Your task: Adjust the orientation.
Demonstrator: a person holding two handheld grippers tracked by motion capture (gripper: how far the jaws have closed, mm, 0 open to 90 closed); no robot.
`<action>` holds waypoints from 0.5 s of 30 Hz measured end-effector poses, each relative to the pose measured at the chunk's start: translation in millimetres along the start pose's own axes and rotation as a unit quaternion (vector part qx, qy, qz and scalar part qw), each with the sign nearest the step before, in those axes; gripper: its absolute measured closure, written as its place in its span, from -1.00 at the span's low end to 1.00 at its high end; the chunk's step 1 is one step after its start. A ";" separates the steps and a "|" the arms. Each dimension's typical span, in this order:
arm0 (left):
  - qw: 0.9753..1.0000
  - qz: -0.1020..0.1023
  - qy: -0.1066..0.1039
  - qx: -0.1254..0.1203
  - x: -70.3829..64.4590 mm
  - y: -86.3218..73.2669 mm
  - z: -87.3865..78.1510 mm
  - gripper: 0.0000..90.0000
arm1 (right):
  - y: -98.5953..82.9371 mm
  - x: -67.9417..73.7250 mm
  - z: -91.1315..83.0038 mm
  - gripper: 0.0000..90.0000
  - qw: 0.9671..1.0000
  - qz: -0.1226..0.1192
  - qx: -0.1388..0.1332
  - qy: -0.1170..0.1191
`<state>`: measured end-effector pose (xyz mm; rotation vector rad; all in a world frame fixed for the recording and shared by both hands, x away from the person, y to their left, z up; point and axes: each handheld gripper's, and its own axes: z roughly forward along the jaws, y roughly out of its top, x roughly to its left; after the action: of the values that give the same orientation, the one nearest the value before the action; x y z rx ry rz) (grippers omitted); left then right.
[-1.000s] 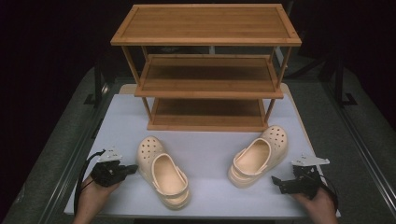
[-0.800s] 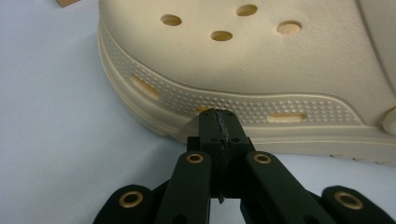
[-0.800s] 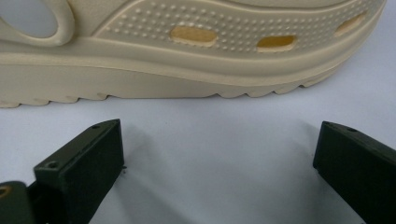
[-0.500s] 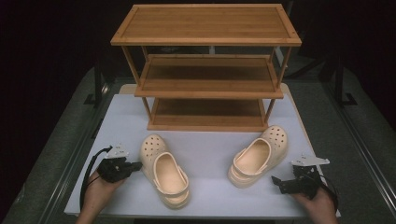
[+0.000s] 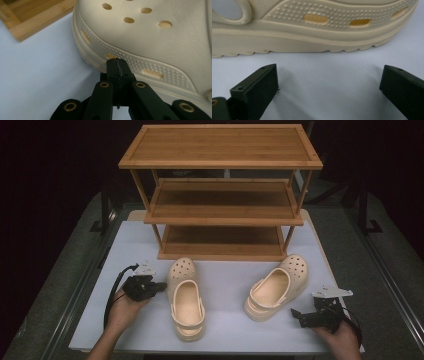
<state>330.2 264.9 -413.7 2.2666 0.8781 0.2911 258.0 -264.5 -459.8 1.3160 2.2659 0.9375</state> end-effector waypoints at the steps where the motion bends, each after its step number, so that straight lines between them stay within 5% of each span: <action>1: 1.000 0.001 -0.001 -0.002 -0.6 3.1 2.4 1.00 | 0.0 0.0 0.0 -0.97 1.000 0.000 0.000 0.000; 15: 0.999 0.020 -0.024 -0.008 -11.8 40.7 35.7 1.00 | 0.0 0.0 0.0 -0.97 1.000 0.000 0.000 0.000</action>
<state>357.4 216.6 -412.8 2.2685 0.8047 0.2587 258.0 -264.5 -459.8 1.3160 2.2655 0.9380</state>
